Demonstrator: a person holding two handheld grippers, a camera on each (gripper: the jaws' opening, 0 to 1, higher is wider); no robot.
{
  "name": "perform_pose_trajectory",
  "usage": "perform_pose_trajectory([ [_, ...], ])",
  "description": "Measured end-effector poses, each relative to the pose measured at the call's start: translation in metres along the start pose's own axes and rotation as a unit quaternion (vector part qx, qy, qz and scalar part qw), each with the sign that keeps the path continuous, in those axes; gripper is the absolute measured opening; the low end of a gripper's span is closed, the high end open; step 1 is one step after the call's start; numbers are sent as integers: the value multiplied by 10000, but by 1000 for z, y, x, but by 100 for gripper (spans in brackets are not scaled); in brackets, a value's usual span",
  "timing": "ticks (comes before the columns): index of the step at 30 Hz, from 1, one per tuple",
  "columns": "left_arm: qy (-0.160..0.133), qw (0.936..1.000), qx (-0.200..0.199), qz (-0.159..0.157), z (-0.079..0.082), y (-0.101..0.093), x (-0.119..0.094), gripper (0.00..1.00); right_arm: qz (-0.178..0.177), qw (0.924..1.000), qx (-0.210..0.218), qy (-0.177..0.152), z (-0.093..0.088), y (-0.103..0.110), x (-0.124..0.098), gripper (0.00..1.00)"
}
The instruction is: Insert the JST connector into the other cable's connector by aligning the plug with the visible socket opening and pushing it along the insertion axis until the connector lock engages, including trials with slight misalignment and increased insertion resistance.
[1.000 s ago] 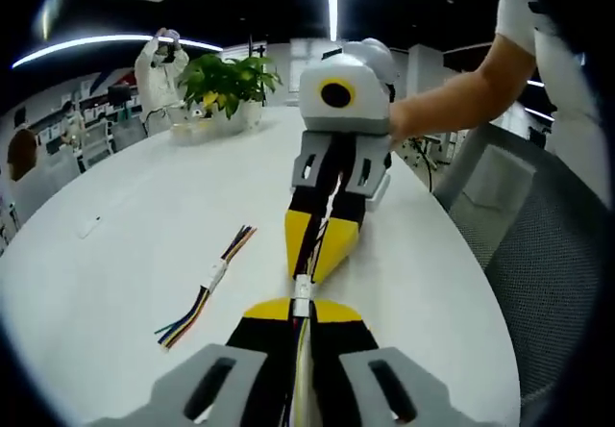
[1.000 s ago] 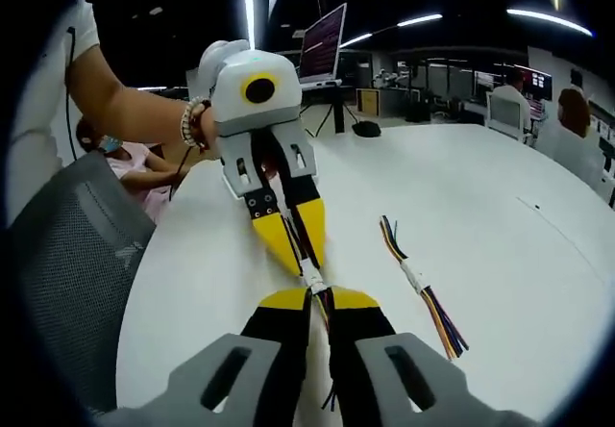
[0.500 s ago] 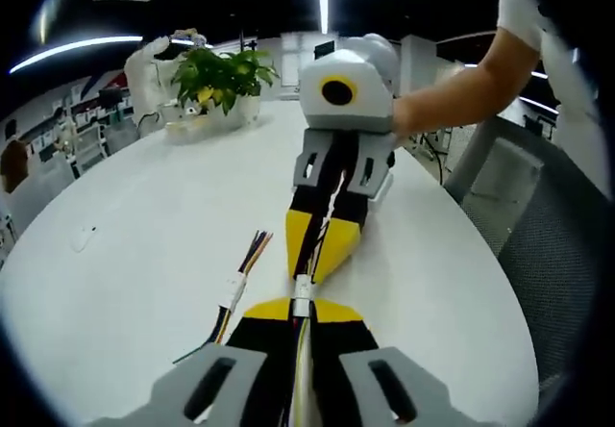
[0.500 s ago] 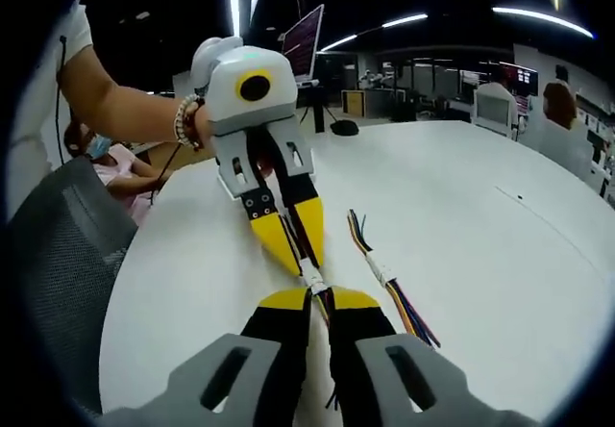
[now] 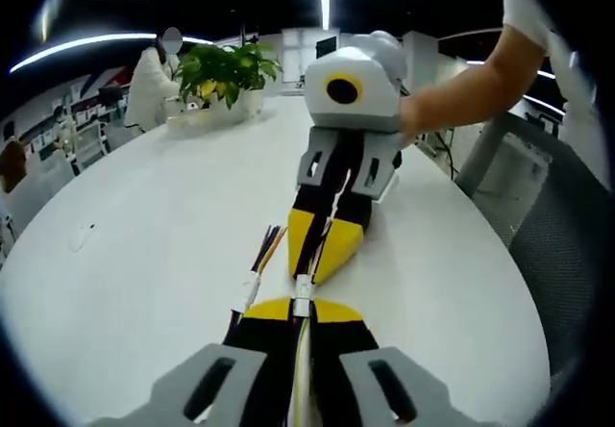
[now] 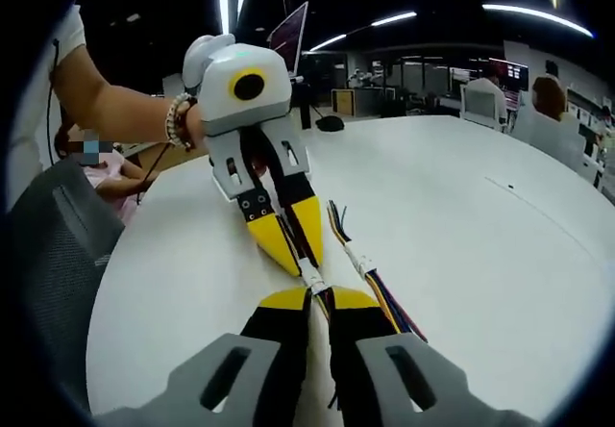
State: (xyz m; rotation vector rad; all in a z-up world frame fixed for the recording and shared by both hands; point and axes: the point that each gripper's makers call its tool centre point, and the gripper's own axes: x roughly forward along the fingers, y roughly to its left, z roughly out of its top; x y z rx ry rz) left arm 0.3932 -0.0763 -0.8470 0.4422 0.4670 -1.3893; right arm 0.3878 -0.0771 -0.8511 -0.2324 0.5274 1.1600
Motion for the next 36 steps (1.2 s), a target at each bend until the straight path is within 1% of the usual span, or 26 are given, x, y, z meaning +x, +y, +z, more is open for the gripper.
perform_pose_trajectory([
  [5, 45, 10000, 78, -1, -1, -1, 1, 0, -27, 10000, 1, 47, -2, 0, 1, 4],
  [8, 107, 9999, 76, 6, -4, -2, 2, 0, -53, 9999, -48, 101, -4, 1, 3, 4],
  [12, 117, 9999, 34, 45, -5, -2, 2, 0, -101, 9999, -44, 87, -4, 1, 3, 5],
  [14, 170, 9997, 149, 76, -5, -2, 2, 0, -133, 9999, -45, 81, -4, 0, 3, 5],
  [19, 190, 9996, 190, 99, -5, -1, 2, 0, -187, 9998, -39, 79, -4, 0, 2, 5],
  [22, 192, 9997, 62, 149, -5, 0, 2, 1, -278, 9996, -17, 77, -4, -3, 2, 7],
  [24, 129, 9997, 7, 201, -3, 1, 1, 6, -274, 9996, 10, 77, -4, -4, 1, 8],
  [29, 56, 9997, -134, 188, 3, -2, -3, 8, -322, 9994, 40, 139, -5, -6, -1, 12],
  [34, -79, 9990, -346, 270, 8, -5, -9, 11, -328, 9994, 70, 112, -3, -4, -6, 14],
  [36, -16, 9985, -429, 333, 6, -5, -11, 13, -361, 9993, 82, 88, 0, -5, -9, 16],
])
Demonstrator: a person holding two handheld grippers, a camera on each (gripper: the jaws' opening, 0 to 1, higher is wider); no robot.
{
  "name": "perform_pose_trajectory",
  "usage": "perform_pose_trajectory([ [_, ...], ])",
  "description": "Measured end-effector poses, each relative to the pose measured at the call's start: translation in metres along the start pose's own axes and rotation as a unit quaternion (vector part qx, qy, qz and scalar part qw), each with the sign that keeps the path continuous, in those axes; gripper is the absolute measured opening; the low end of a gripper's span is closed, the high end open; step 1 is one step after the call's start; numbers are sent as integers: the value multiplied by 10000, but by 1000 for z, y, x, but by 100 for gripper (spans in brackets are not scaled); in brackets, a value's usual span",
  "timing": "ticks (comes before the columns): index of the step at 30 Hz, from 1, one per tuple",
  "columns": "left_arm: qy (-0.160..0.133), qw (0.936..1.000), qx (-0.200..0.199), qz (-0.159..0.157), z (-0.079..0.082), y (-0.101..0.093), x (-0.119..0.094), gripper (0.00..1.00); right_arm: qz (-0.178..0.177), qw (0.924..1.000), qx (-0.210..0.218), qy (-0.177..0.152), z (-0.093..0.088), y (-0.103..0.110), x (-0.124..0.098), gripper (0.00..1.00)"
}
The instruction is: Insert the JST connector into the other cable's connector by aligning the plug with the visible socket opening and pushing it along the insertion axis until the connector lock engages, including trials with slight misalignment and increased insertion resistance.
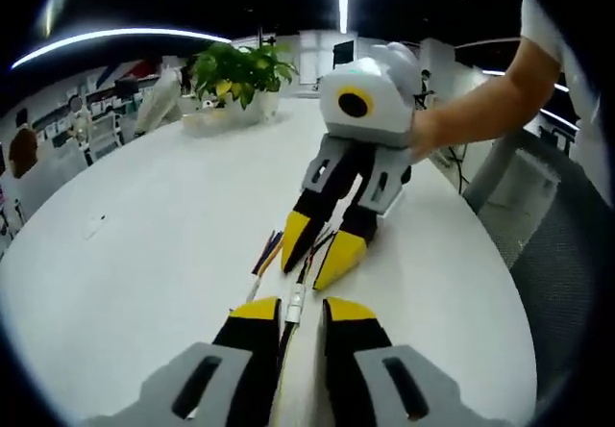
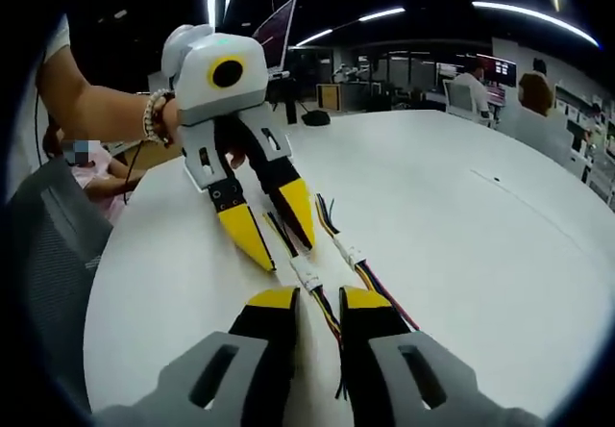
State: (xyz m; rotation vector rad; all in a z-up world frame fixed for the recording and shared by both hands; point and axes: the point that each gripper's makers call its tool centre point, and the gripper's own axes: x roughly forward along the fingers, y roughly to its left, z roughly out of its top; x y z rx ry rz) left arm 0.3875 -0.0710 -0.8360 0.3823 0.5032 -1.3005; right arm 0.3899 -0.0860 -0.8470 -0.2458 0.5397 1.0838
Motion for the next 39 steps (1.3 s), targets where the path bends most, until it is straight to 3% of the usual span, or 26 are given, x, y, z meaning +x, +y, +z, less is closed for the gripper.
perform_pose_trajectory([
  [5, -113, 9998, -100, 158, 7, 0, -10, 16, -122, 9998, 38, -174, 15, -2, -10, 19],
  [7, -239, 9990, -310, 210, 14, 0, -15, 17, -177, 9996, 0, -207, 19, -2, -13, 19],
  [10, -360, 9958, -654, 535, 20, 8, -23, 28, -248, 9993, -13, -277, 26, -2, -20, 22],
  [14, -651, 9914, -728, 871, 30, 12, -37, 37, -390, 9985, 20, -397, 37, -2, -33, 23],
  [17, -802, 9880, -907, 958, 34, 10, -48, 42, -479, 9968, 164, -616, 47, -1, -44, 23],
  [21, -1044, 9805, -1064, 1279, 43, 12, -67, 47, -648, 9934, 278, -903, 63, -1, -62, 28],
  [26, -1578, 9676, -1188, 1575, 63, 8, -94, 53, -1085, 9880, 320, -1052, 73, -9, -84, 44],
  [29, -1596, 9634, -1192, 1793, 65, 6, -110, 58, -1223, 9845, 459, -1173, 77, -8, -96, 47],
  [33, -1901, 9473, -1288, 2235, 72, 6, -138, 68, -1438, 9779, 555, -1415, 85, -4, -114, 51],
  [35, -1930, 9456, -1259, 2295, 72, 1, -148, 71, -1517, 9752, 606, -1493, 88, -1, -124, 53],
  [39, -2017, 9381, -1323, 2485, 71, -8, -173, 72, -1817, 9613, 775, -1919, 104, 5, -151, 58],
])
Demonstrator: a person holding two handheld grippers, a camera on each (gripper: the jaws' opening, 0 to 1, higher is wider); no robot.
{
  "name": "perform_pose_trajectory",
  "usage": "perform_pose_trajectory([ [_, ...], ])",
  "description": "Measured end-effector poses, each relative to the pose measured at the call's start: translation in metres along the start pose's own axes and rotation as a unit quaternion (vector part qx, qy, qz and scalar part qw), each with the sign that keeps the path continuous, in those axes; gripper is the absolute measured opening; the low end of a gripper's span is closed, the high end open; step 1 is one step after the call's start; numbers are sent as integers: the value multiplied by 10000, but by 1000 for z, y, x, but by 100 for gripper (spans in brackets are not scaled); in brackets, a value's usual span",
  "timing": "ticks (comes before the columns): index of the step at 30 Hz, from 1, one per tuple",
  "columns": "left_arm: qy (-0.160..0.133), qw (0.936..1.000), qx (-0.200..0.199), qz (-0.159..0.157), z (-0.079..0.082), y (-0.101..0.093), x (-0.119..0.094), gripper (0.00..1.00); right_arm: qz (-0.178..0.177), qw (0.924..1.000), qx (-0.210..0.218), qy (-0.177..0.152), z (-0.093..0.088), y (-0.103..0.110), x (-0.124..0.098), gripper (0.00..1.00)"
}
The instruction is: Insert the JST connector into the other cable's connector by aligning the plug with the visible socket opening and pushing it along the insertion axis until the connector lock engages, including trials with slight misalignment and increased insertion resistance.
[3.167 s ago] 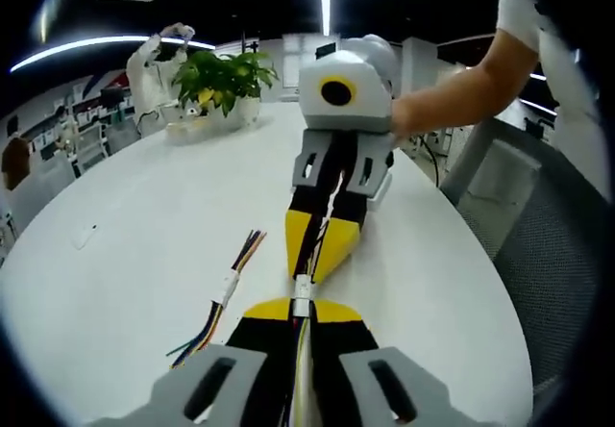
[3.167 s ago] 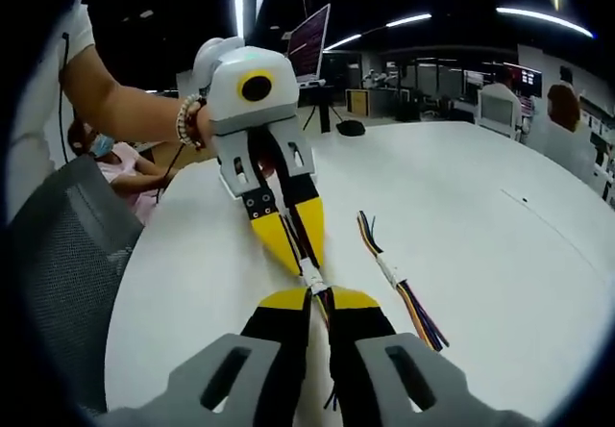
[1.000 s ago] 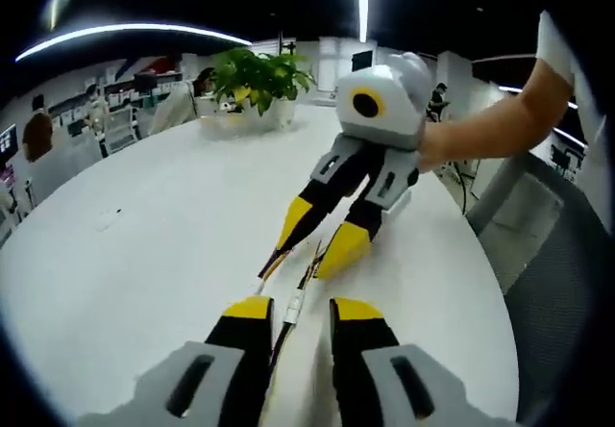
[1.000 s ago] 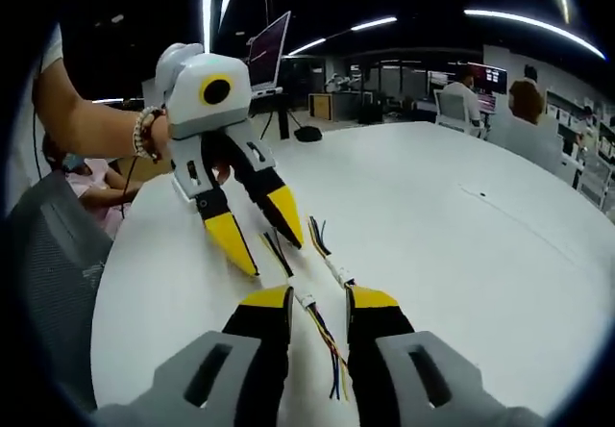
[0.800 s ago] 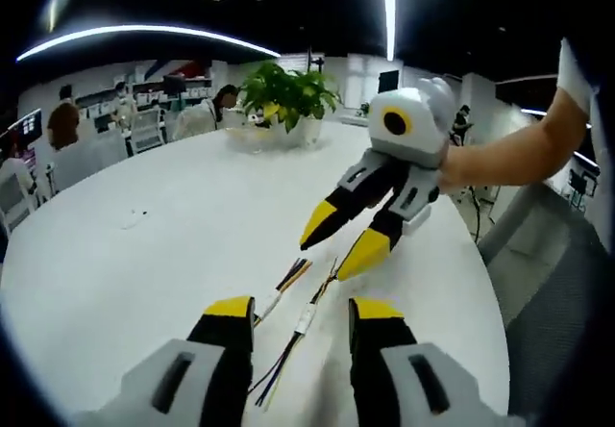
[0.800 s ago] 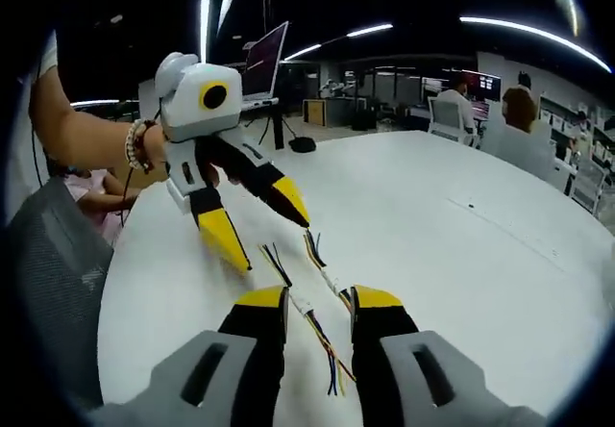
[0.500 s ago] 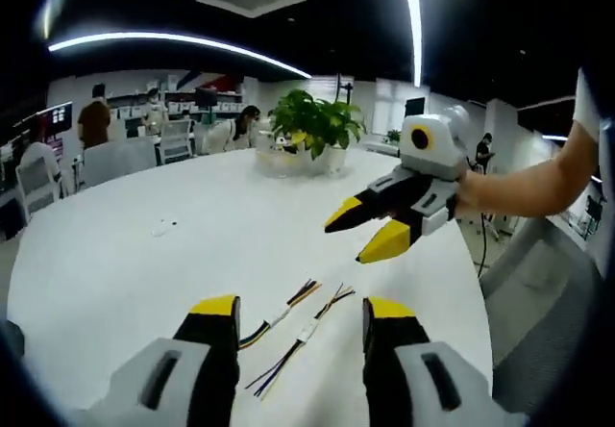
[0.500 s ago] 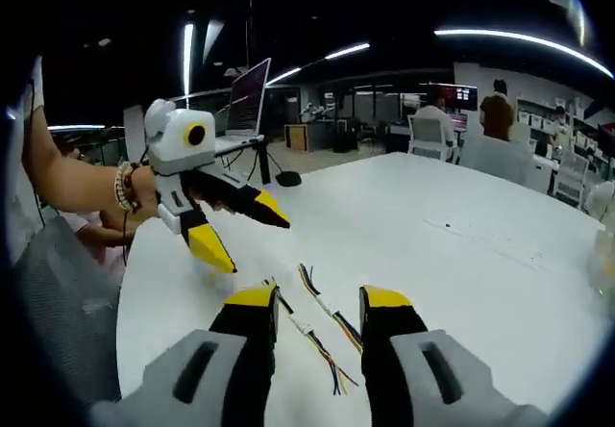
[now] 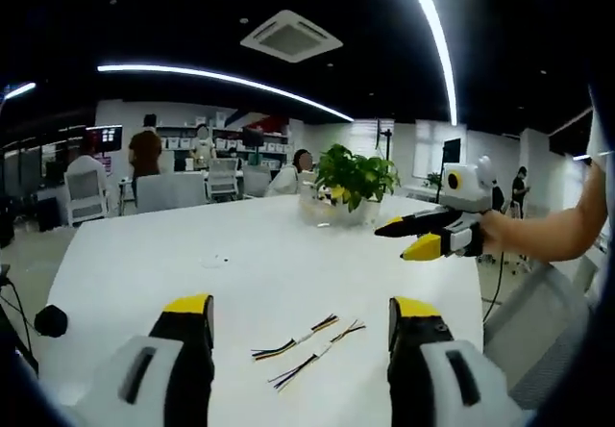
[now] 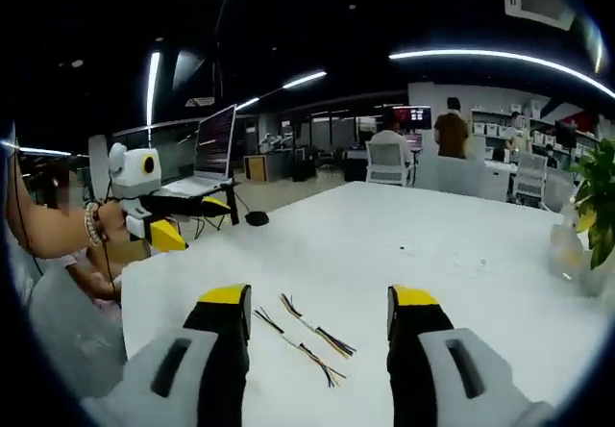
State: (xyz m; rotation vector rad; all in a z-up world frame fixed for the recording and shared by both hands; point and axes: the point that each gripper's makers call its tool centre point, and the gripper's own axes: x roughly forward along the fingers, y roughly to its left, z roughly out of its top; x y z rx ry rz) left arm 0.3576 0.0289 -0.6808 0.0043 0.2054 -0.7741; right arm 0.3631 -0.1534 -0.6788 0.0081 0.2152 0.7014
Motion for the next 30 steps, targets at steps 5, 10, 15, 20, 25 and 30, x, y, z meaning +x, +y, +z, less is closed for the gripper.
perform_pose_trajectory([
  [5, -566, 9982, 5, 200, 25, -5, -35, 80, -275, 9994, -79, -202, 19, 5, -24, 65],
  [10, -518, 9963, 3, 690, 24, 0, -66, 93, -548, 9970, 59, -535, 38, 10, -45, 80],
  [15, -775, 9907, -126, 1112, 31, 3, -99, 99, -600, 9963, 65, -607, 44, 22, -60, 82],
  [20, -808, 9825, -23, 1679, 29, 10, -133, 99, -751, 9957, 49, -536, 37, 29, -75, 88],
  [25, -877, 9811, -228, 1712, 21, -6, -153, 99, -826, 9954, 212, -425, 24, 35, -90, 90],
  [30, -1440, 9744, -135, 1724, 20, -23, -162, 99, -959, 9950, 158, -235, 9, 36, -106, 90],
])
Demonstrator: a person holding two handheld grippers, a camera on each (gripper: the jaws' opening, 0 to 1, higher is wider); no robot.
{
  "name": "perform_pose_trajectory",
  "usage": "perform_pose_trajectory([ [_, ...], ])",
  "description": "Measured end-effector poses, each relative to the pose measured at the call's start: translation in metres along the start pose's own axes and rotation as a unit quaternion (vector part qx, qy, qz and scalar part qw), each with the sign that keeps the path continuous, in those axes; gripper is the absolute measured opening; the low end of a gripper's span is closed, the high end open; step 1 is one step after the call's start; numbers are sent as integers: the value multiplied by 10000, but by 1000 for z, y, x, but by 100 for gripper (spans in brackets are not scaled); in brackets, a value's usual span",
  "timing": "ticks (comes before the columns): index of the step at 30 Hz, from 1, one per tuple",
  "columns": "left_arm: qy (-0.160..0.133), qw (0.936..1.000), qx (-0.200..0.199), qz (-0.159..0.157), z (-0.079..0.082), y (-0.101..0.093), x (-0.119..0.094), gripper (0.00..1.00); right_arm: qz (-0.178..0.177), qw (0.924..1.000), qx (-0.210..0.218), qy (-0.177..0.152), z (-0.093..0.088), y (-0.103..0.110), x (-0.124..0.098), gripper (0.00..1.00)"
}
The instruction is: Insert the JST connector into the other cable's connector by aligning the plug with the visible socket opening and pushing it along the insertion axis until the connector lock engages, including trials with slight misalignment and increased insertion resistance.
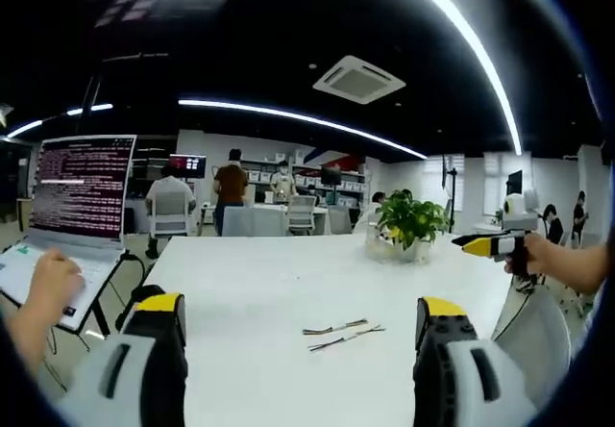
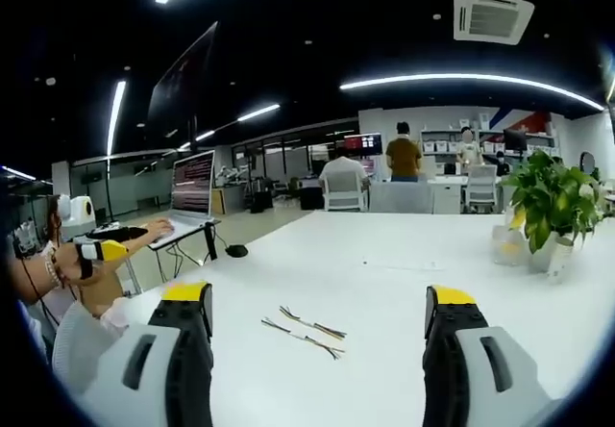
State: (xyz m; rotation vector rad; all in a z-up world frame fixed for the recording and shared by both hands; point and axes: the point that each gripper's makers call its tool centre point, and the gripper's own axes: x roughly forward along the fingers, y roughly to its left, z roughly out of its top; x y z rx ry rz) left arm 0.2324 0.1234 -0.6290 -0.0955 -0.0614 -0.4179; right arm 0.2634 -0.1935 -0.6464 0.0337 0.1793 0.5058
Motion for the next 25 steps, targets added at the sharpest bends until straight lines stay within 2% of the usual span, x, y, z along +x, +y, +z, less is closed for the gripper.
perform_pose_trajectory([
  [1, -44, 10000, -60, 0, 0, -1, -1, 99, -3, 10000, 2, 23, -2, 0, -3, 90],
  [3, 68, 9995, -272, -128, -11, -12, -7, 99, -13, 10000, 14, 51, -7, -1, -9, 91],
  [4, 168, 9994, -288, -86, -15, -12, -8, 99, -28, 10000, 39, 74, -9, -1, -12, 90],
  [5, 411, 9987, -289, -25, -25, -13, -11, 99, -67, 9998, 95, 181, -15, -2, -16, 90],
  [6, 484, 9985, -256, -37, -29, -15, -13, 99, -96, 9997, 93, 209, -19, -3, -19, 90],
  [9, 469, 9986, -203, -167, -37, -25, -18, 99, -182, 9993, 37, 335, -30, -5, -26, 90],
  [13, 440, 9983, -296, -246, -46, -36, -22, 99, -201, 9986, 178, 445, -42, -5, -32, 89],
  [16, 749, 9954, -536, -275, -67, -40, -24, 99, -235, 9980, 200, 546, -50, -6, -34, 89],
  [19, 1021, 9922, -629, -354, -80, -45, -25, 99, -286, 9978, 143, 578, -49, -9, -35, 88],
  [25, 1124, 9903, -723, -393, -87, -52, -25, 99, -343, 9980, 115, 523, -46, -14, -43, 88],
])
